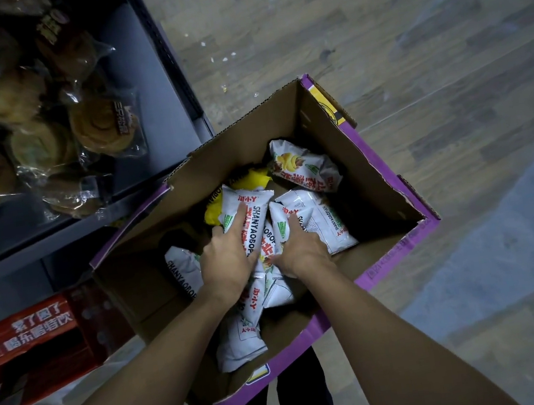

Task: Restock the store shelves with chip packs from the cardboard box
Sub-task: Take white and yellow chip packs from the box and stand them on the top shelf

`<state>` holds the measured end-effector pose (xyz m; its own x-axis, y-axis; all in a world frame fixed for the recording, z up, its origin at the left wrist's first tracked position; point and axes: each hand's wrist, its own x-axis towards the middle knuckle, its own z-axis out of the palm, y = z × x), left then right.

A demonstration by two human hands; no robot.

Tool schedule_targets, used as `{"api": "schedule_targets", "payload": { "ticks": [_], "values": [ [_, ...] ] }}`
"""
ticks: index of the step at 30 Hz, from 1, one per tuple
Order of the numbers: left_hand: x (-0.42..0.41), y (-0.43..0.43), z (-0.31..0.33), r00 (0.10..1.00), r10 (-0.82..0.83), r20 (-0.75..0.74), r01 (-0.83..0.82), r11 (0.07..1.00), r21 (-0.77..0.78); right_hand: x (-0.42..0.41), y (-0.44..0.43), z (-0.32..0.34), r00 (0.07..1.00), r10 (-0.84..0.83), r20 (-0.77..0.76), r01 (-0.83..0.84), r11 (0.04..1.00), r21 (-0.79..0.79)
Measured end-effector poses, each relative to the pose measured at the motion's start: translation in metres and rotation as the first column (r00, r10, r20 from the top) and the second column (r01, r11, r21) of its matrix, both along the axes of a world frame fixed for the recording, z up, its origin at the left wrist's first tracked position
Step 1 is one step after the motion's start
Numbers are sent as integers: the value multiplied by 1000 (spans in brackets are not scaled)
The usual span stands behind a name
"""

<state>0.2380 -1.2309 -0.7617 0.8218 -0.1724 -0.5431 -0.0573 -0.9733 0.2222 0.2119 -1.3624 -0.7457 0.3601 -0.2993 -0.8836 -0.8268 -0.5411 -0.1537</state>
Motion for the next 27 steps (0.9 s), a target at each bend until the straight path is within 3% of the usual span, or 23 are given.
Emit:
{"api": "schedule_targets", "payload": {
  "ticks": [6,9,16,22,27],
  "values": [
    [-1,6,4,1000,-11,12,11,1000,-4,-2,16,-10,993,83,-79,-83,997,9],
    [6,7,10,1000,-1,-6,1,1000,-18,-1,8,0,994,111,12,-111,993,-51],
    [5,23,70,997,79,15,-77,990,-122,-2,-5,87,948,154,280,-103,976,-190],
    [-20,41,157,989,145,33,-140,981,-133,-19,13,175,882,269,388,-181,952,-248],
    [-62,65,225,962,267,56,-248,942,-226,-51,39,237,826,309,471,-214,945,-246]
  ]
}}
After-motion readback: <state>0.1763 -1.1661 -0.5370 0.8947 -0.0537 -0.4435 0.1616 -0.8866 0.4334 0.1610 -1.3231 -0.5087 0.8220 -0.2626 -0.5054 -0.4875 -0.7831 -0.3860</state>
